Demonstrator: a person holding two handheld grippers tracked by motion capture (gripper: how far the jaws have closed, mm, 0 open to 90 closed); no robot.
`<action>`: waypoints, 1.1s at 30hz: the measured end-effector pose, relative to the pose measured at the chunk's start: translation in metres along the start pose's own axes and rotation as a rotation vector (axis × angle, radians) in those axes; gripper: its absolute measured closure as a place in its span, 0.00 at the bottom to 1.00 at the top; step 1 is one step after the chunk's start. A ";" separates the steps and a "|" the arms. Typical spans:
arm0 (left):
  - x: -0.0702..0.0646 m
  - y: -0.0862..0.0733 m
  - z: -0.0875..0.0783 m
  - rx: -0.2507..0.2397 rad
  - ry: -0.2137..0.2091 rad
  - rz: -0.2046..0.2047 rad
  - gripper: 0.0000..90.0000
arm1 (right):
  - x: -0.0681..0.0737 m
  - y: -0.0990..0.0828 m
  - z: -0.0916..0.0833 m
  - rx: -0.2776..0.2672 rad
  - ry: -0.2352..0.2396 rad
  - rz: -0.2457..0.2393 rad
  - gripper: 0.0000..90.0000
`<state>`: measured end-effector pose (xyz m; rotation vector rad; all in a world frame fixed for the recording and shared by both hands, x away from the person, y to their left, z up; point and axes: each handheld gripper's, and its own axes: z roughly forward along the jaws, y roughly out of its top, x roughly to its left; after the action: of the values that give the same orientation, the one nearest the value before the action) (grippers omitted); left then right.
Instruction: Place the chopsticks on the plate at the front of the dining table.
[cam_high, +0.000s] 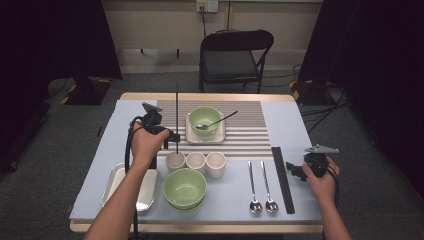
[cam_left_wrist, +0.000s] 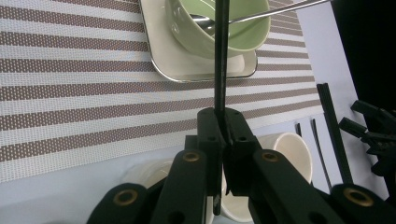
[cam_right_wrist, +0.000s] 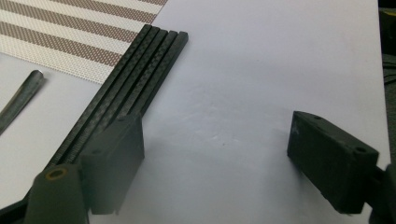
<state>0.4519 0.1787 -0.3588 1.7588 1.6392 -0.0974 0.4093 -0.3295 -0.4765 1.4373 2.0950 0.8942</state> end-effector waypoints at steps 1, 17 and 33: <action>0.001 0.002 0.001 0.005 0.002 0.002 0.97 | 0.000 0.000 0.000 0.000 -0.002 -0.001 0.20; 0.008 0.009 0.011 0.003 -0.008 -0.025 0.97 | 0.001 0.000 0.000 -0.005 -0.009 -0.003 0.20; 0.018 0.019 0.021 0.008 0.013 -0.050 0.97 | 0.001 0.000 0.000 -0.006 -0.009 -0.005 0.20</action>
<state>0.4806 0.1838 -0.3747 1.7282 1.6951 -0.1163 0.4087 -0.3283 -0.4770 1.4297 2.0863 0.8901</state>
